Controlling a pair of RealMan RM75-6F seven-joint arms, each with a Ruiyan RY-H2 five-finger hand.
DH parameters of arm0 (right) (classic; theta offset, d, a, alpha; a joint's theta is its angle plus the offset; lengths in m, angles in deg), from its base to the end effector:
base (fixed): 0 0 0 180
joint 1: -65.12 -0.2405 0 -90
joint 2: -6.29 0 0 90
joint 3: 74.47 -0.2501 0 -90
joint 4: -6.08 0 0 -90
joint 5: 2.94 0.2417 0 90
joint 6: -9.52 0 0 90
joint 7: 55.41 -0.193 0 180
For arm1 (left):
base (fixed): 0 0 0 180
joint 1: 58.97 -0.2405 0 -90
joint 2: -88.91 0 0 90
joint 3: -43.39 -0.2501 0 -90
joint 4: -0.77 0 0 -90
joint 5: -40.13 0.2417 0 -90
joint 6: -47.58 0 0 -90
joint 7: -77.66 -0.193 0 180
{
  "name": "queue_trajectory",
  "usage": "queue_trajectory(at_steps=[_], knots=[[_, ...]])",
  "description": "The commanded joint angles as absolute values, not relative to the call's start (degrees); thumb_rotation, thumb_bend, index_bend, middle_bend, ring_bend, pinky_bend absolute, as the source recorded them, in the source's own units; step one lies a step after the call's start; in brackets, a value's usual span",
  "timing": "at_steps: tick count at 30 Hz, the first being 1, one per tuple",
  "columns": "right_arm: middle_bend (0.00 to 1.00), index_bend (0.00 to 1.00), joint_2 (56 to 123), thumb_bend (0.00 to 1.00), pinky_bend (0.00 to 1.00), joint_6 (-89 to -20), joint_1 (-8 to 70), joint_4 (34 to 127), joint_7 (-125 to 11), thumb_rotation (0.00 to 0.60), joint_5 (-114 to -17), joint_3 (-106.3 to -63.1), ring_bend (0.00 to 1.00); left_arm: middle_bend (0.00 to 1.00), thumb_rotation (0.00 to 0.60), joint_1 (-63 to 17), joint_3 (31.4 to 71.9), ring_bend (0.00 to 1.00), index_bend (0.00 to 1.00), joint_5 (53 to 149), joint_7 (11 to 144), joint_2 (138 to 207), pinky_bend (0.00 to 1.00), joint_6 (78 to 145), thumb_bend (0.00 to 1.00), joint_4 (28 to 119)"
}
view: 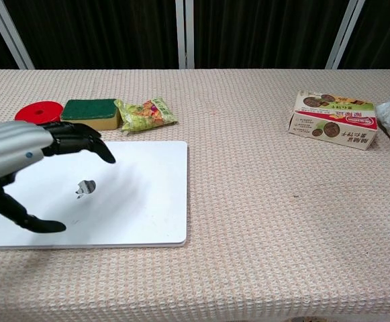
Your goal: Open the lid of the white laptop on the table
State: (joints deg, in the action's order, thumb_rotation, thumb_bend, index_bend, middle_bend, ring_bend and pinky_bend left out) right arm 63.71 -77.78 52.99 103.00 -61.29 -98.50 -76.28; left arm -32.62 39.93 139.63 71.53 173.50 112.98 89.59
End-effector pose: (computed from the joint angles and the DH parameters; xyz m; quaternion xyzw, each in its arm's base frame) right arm -0.2506 -0.2580 0.1462 0.6503 -0.3256 0.4728 0.4975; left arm -0.1632 0.2519 -0.0690 -0.7974 -0.3257 -0.4155 0.2922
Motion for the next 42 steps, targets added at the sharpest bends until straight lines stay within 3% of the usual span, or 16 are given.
queue_trajectory(at_steps=[1, 31, 36, 42], knots=[[0.1, 0.0, 64.21, 0.14, 0.01, -77.8, 53.08, 102.55, -61.57, 0.6, -98.35, -76.45, 0.0, 0.19, 0.6, -31.42, 39.8, 0.08, 0.22, 139.05, 69.47, 176.0, 0.11, 110.62, 0.09, 87.64], [0.09, 0.0, 66.01, 0.14, 0.01, -77.14, 53.69, 100.52, -62.56, 0.6, -98.65, -76.78, 0.0, 0.18, 0.6, -33.3, 38.47, 0.08, 0.22, 134.5, 68.4, 179.88, 0.11, 111.91, 0.1, 83.27], [0.09, 0.0, 66.21, 0.14, 0.01, -76.84, 53.66, 100.39, -62.56, 0.6, -98.56, -76.82, 0.0, 0.18, 0.6, -33.3, 38.26, 0.08, 0.22, 134.32, 69.12, 180.54, 0.11, 111.86, 0.14, 82.31], [0.09, 0.0, 66.22, 0.14, 0.01, -76.64, 53.69, 100.45, -62.42, 0.6, -98.44, -76.89, 0.0, 0.18, 0.6, -33.16, 38.14, 0.08, 0.22, 134.47, 69.78, 180.65, 0.11, 112.09, 0.26, 81.68]])
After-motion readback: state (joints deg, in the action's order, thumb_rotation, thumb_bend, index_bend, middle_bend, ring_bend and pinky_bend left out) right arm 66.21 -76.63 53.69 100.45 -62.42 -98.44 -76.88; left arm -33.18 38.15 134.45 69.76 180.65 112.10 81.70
